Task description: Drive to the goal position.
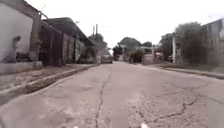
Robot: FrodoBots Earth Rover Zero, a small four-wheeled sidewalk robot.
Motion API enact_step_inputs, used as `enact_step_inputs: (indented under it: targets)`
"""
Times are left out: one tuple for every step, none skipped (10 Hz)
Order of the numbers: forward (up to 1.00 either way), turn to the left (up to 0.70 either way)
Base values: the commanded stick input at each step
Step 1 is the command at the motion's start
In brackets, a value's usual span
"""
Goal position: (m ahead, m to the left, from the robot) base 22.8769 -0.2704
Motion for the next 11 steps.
enact_step_inputs:
  targets:
    - [0.7, 0.0]
    - [0.7, 0.0]
    - [0.7, 0.0]
    - [0.7, 0.0]
    - [0.7, 0.0]
    - [0.7, 0.0]
    - [0.7, 0.0]
    - [0.7, 0.0]
    - [0.7, 0.0]
    - [0.7, 0.0]
    - [0.7, 0.0]
